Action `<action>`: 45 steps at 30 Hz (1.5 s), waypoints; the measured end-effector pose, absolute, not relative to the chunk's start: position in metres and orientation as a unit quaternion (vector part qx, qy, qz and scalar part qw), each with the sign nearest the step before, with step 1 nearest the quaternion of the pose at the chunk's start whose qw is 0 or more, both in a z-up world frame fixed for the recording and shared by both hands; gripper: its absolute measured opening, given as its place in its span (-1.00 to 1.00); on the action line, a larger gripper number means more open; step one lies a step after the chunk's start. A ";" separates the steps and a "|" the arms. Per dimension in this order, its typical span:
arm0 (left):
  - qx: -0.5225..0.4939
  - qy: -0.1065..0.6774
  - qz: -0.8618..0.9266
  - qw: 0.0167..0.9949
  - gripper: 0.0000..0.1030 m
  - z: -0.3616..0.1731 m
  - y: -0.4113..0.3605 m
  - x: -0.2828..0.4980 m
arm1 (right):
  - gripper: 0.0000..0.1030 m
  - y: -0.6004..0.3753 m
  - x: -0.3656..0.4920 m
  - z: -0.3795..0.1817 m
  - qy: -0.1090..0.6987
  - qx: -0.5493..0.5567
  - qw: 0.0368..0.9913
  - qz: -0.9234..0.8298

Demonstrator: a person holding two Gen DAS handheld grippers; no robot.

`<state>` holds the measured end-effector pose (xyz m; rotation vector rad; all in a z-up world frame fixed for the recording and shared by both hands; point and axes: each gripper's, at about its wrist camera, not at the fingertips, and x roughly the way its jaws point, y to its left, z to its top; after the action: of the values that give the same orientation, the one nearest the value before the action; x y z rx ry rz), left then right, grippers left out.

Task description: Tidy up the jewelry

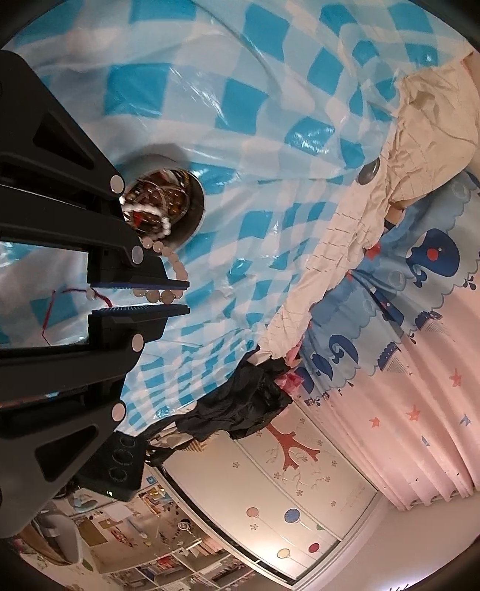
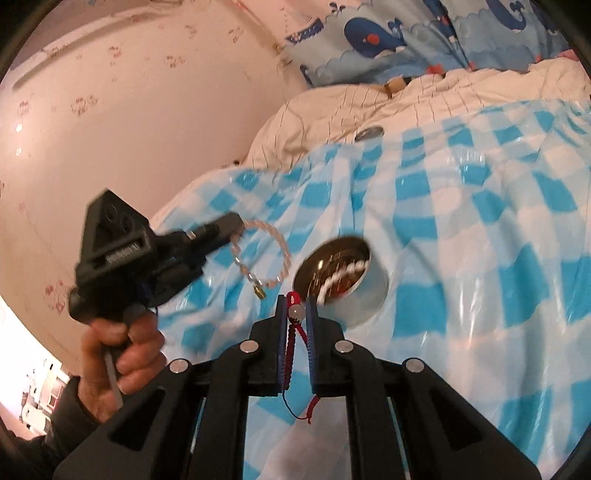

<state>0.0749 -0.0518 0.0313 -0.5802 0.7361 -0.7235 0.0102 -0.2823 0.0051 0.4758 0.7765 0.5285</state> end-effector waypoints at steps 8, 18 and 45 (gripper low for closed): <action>-0.250 0.441 -0.227 0.832 -0.87 -0.031 -0.061 0.129 | -0.80 -0.284 0.063 0.017 0.350 0.242 0.871 0.245; -0.188 0.389 -0.164 0.887 -0.05 0.012 -0.035 0.094 | -0.22 -0.242 0.106 -0.031 0.413 0.134 0.884 0.172; 0.017 0.409 -0.052 0.911 0.85 -0.055 -0.062 0.023 | 0.85 -0.248 -0.034 -0.061 0.382 0.037 0.923 -0.024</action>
<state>0.0225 -0.0619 -0.0552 0.0349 0.8426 -0.1069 -0.0338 -0.2477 -0.0609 0.0762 0.7847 -0.0496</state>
